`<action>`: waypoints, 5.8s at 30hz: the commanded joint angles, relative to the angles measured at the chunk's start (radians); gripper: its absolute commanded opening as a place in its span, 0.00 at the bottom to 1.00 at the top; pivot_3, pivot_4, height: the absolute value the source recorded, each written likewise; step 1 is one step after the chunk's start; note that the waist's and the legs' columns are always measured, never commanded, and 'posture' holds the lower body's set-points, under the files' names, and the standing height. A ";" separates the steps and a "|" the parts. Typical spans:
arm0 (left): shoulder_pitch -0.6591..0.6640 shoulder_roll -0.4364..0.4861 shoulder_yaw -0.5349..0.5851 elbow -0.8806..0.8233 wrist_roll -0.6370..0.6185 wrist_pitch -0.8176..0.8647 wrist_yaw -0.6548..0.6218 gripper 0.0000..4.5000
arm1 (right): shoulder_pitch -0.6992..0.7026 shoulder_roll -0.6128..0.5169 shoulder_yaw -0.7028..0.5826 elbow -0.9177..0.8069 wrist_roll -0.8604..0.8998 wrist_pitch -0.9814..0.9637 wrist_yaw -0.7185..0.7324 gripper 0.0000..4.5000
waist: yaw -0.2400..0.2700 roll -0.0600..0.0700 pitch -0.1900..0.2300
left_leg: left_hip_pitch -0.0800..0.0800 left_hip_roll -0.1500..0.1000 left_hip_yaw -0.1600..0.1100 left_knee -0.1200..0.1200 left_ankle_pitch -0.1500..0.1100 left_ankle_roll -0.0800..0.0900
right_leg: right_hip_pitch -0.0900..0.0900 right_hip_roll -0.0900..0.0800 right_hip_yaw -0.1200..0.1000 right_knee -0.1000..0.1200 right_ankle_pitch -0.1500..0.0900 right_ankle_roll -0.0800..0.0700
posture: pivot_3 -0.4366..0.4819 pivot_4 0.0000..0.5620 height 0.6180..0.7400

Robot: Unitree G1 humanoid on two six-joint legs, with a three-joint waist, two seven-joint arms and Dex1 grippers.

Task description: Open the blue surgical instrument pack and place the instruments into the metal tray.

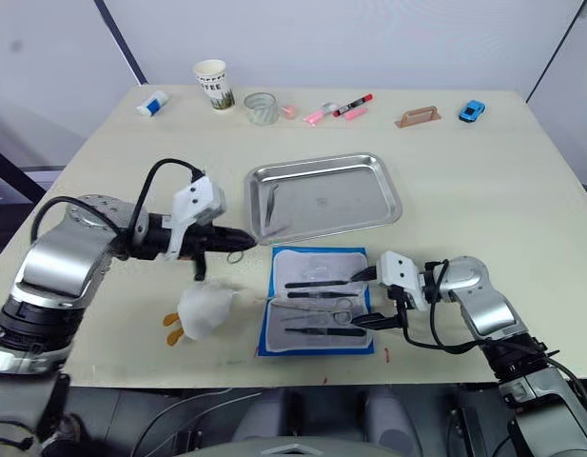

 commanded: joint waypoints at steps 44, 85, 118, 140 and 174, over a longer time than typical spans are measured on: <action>-0.352 -0.932 0.271 0.489 0.237 0.138 1.293 0.00 | 0.030 -0.042 0.057 0.031 -0.040 0.058 0.021 0.98 | 0.019 -0.001 0.000 | -0.002 -0.006 -0.002 0.000 0.003 -0.007 | 0.000 -0.007 -0.003 0.000 0.001 0.001 | 0.48 0.27 1.00; -0.150 -0.690 0.086 0.158 -0.082 -0.276 0.542 0.68 | 0.028 -0.036 0.032 0.029 -0.015 0.038 0.021 0.98 | 0.018 -0.001 0.000 | -0.002 -0.005 -0.003 -0.001 0.005 -0.010 | 0.001 -0.008 -0.003 -0.001 0.001 0.000 | 0.48 0.27 1.00; 0.305 0.094 0.208 0.200 -0.320 -0.551 -0.392 0.98 | 0.086 -0.034 -0.012 -0.024 0.011 0.003 -0.008 0.98 | 0.024 0.004 0.005 | -0.003 -0.004 -0.004 -0.002 0.002 -0.004 | 0.000 -0.007 -0.007 -0.001 0.000 0.000 | 0.48 0.27 1.00; 0.051 -0.088 -0.145 0.262 -0.008 -0.684 -0.222 0.78 | 0.094 -0.031 0.001 -0.056 0.007 0.022 -0.036 0.98 | 0.021 0.004 0.005 | -0.003 -0.005 -0.004 -0.001 0.002 -0.004 | 0.000 -0.005 -0.005 -0.001 0.000 0.000 | 0.48 0.27 1.00; -0.029 -0.220 -0.280 0.554 0.221 -0.969 -0.236 0.49 | 0.124 -0.030 -0.001 -0.099 0.014 0.052 -0.068 0.98 | 0.023 0.004 0.005 | -0.003 -0.004 -0.004 0.000 0.002 -0.004 | 0.000 -0.004 -0.006 -0.001 0.000 0.000 | 0.48 0.27 1.00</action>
